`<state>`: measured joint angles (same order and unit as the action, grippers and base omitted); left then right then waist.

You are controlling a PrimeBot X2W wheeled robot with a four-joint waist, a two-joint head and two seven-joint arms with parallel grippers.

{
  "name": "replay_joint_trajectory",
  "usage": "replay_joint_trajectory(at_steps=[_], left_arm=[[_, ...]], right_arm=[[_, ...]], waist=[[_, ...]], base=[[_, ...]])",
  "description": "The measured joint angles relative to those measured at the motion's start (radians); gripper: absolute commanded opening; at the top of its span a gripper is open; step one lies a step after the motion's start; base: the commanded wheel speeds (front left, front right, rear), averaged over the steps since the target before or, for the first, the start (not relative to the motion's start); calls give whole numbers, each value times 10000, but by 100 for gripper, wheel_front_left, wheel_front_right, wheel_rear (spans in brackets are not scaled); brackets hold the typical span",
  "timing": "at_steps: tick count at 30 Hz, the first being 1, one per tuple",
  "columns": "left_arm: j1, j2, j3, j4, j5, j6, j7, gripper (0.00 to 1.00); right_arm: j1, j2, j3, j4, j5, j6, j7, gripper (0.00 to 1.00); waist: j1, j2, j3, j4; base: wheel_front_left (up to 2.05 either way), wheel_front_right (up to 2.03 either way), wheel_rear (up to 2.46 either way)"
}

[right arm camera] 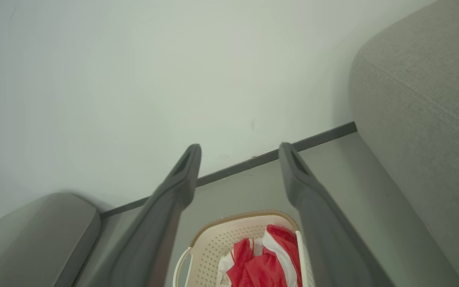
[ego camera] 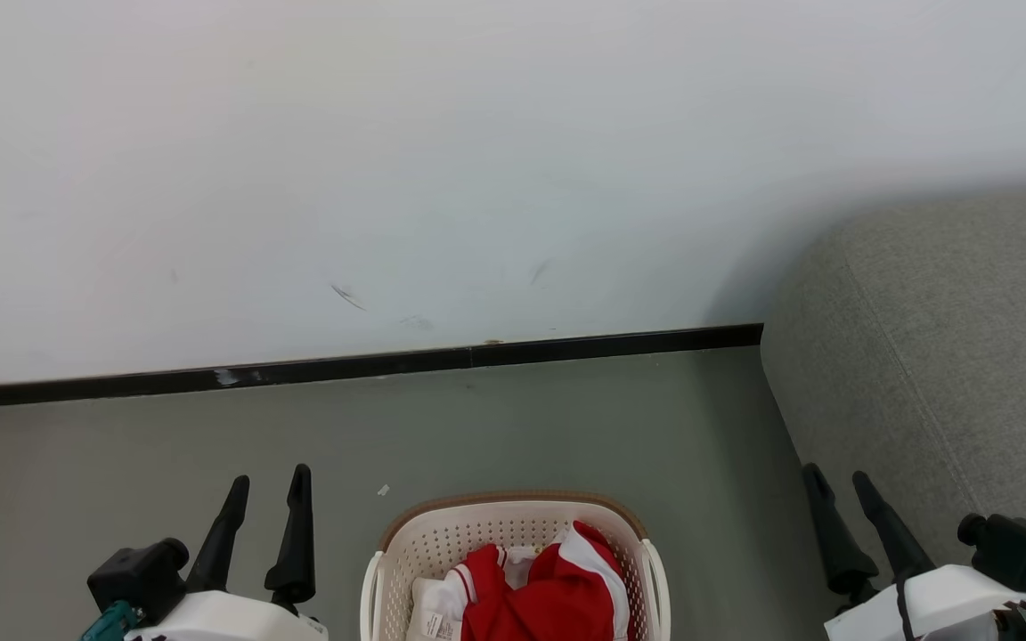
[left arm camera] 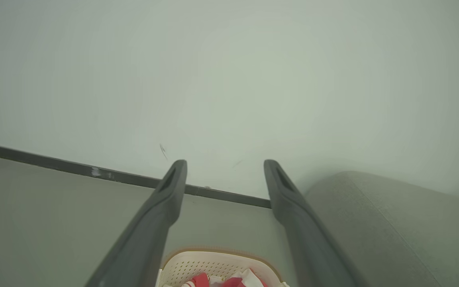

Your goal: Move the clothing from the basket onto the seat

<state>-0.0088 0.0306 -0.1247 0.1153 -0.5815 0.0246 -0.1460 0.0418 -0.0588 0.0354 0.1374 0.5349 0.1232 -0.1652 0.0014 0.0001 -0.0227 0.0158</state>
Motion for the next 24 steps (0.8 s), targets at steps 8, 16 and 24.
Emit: replay_joint_trajectory(at_steps=[8,16,24], left_arm=[[8,17,-196,-136,1018,192,-324,100],[174,36,-439,-138,2096,439,-619,100],[209,67,-606,-36,3066,700,-861,100]], right_arm=[[1,38,48,-138,-1306,0,-224,100],[4,61,109,-313,-2696,2,-477,100],[18,117,117,-374,-4036,2,-660,100]], waist=[[-4,0,5,11],[-7,0,15,42],[-7,0,29,77]], base=[[0,0,0],[0,0,0],[0,0,0]])
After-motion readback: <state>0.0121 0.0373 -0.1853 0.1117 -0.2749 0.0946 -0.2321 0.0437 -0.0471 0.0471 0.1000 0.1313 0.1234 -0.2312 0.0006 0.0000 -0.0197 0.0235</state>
